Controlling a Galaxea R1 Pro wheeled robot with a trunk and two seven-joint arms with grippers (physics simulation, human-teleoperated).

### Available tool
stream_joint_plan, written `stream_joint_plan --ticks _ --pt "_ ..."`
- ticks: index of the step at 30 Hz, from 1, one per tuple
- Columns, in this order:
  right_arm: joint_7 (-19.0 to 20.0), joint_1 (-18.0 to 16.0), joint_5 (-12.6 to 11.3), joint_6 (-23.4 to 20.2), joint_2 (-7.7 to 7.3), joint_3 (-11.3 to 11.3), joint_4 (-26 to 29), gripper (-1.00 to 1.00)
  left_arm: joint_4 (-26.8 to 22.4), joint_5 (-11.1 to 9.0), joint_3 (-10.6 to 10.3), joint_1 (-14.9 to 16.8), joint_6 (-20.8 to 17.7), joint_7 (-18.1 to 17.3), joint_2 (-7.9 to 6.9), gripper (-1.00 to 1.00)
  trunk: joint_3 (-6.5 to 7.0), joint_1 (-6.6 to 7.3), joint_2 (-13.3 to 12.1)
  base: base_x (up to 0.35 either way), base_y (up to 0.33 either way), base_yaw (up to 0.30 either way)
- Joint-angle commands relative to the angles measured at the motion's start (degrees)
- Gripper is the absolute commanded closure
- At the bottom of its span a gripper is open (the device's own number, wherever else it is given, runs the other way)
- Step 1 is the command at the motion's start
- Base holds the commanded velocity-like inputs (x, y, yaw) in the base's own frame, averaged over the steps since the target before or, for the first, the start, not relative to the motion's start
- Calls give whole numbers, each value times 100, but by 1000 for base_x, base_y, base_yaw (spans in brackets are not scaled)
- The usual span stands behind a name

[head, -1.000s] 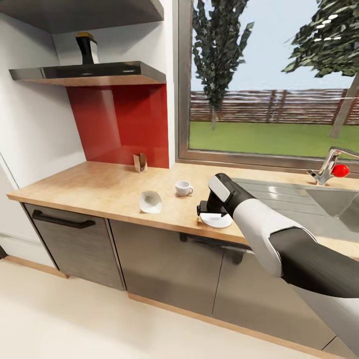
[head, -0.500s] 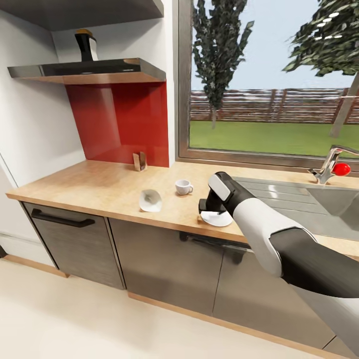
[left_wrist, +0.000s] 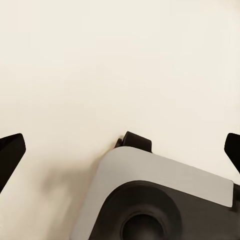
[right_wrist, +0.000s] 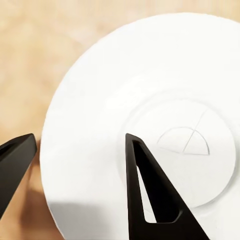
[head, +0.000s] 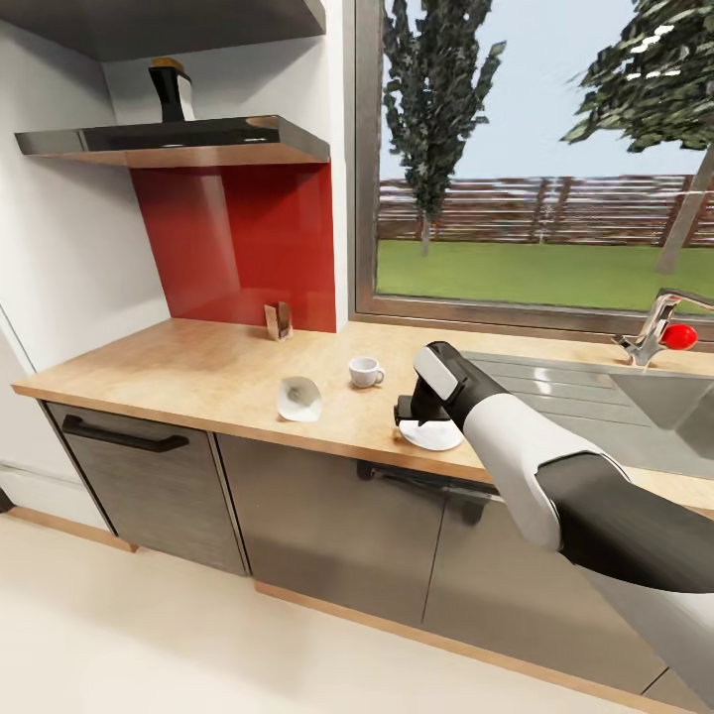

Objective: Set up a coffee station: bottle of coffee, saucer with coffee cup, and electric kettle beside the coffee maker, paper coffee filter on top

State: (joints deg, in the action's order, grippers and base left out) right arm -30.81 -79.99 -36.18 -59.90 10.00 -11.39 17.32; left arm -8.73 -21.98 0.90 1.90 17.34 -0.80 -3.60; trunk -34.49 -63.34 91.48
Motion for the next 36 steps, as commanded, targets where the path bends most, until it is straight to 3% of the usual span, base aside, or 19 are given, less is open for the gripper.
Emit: stream_joint_plan --ticks 1,23,36 --pt "-39 1 -153 -10 0 -4 -493 100 3 -8 7 3 15 -8 0 -100 -7 0 2 0 0 0" --pt "-39 1 -153 -10 0 -4 -493 100 3 -8 9 3 13 -8 0 -100 -7 0 2 0 0 0" --pt "-42 1 -148 -10 0 -4 -480 100 3 -17 7 3 -52 -8 0 -100 226 285 -519 0 0 0"
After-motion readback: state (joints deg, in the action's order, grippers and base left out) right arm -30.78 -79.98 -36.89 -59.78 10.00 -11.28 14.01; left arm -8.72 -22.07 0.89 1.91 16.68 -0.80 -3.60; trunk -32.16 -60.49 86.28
